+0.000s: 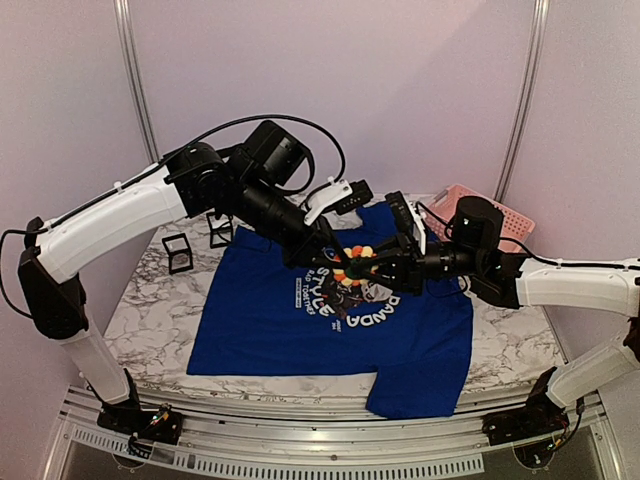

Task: Pin the brooch onto the clothing
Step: Pass from the left arm to the right

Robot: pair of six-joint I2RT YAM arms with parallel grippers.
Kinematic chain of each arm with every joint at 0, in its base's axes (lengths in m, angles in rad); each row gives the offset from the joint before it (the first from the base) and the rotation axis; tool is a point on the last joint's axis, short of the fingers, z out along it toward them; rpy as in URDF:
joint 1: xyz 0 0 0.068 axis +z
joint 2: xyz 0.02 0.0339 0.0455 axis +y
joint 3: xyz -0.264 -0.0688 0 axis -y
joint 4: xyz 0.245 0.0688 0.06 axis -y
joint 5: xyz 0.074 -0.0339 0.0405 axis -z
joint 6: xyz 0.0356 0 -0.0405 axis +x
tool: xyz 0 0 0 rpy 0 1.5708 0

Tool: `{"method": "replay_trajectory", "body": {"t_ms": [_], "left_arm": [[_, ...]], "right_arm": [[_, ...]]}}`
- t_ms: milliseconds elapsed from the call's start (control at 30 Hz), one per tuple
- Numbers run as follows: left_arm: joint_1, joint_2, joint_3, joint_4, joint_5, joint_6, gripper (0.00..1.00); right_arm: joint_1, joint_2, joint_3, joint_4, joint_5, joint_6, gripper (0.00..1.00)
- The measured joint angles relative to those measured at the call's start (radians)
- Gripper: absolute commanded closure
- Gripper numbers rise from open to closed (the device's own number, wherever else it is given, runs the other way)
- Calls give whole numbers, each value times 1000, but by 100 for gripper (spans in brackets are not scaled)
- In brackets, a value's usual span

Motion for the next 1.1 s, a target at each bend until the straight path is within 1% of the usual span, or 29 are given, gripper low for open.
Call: {"method": "replay_trajectory", "body": {"t_ms": [100, 333, 433, 467, 600, 733, 833, 867, 1000, 1067, 1100], "left_arm": [[0, 0, -2, 2, -5, 2, 100], [0, 0, -2, 28, -12, 6, 100], [0, 0, -2, 40, -15, 8, 100], [0, 0, -2, 41, -16, 8, 100], [0, 0, -3, 41, -25, 9, 100], [0, 0, -5, 51, -24, 16, 100], [0, 0, -12, 63, -23, 20, 100], [0, 0, -14, 66, -23, 21, 100], [0, 0, -19, 71, -24, 23, 100], [0, 0, -20, 71, -24, 24, 100], [-1, 0, -22, 66, -26, 25, 100]], "right_arm": [[0, -5, 0, -13, 17, 8, 78], [-5, -34, 0, -36, 59, 37, 79], [-9, -43, 0, -41, 71, 48, 83], [-9, -43, 0, -42, 72, 50, 85], [-10, -47, -5, -44, 74, 58, 89], [-12, -61, -13, -44, 79, 71, 100], [-13, -68, -19, -44, 85, 75, 99], [-13, -68, -20, -44, 87, 76, 96], [-14, -68, -21, -46, 86, 82, 72], [-18, -68, -21, -48, 86, 97, 61], [-25, -68, -21, -47, 84, 95, 58]]}}
